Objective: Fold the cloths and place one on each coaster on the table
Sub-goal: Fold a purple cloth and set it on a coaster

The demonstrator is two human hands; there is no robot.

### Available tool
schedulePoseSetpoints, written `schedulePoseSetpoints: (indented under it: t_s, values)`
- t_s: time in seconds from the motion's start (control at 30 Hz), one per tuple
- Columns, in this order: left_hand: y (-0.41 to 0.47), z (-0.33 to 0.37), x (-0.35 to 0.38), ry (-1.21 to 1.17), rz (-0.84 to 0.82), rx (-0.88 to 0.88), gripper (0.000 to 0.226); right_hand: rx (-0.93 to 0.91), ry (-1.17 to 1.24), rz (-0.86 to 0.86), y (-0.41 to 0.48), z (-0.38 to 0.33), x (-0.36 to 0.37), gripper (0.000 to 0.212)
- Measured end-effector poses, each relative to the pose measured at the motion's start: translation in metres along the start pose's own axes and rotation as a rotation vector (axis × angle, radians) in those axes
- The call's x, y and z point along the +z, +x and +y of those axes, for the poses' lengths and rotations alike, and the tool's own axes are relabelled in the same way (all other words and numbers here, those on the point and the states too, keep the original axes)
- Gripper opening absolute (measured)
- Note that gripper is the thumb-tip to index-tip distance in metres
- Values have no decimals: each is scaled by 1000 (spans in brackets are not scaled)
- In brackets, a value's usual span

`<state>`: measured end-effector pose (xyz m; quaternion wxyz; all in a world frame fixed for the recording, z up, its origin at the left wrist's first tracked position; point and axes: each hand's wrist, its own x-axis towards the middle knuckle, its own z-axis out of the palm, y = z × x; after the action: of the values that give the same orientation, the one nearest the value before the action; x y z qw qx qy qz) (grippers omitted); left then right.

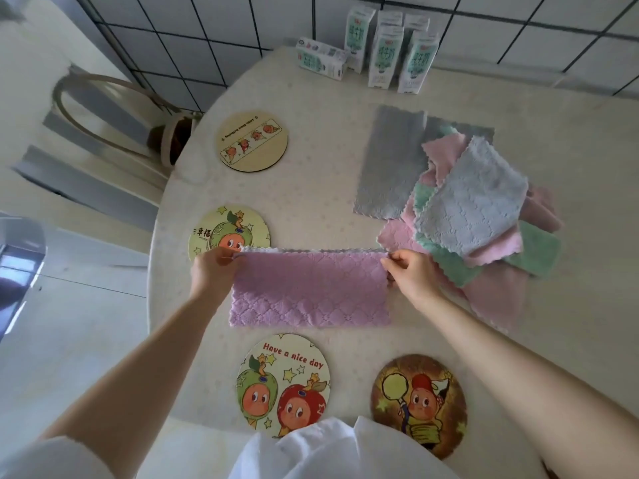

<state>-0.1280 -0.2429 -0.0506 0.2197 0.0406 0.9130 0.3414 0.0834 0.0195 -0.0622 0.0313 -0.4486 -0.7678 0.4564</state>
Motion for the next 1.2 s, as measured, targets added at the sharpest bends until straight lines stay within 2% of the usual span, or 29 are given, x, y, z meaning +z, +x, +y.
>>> schedulePoseSetpoints:
  t_s: [0.27, 0.47, 0.73, 0.8, 0.87, 0.97, 1.07, 1.2]
  values:
    - [12, 1, 4, -32, 26, -34, 9, 34, -143, 32, 10, -6, 4, 19]
    - [16, 6, 11, 84, 52, -54, 21, 58, -224, 63, 12, -11, 6, 23]
    - [-1, 10, 9, 192, 161, -8, 27, 103, -132, 116, 8, -10, 6, 27]
    - [-17, 3, 10, 274, 230, 154, 25, 19, -114, 143, -3, -11, 2, 20]
    - [-41, -6, 18, 343, 236, 434, 25, -110, -150, 143, -19, -8, -1, 13]
    - [-84, -22, 40, 378, 26, 732, 33, -332, -298, 91, -51, 0, 4, 25]
    - [-119, -35, 61, 495, -151, 841, 51, -555, -460, -11, -80, 5, 16, 39]
    - [-138, -42, 77, 643, -266, 886, 64, -756, -608, -159, -107, 15, 41, 54]
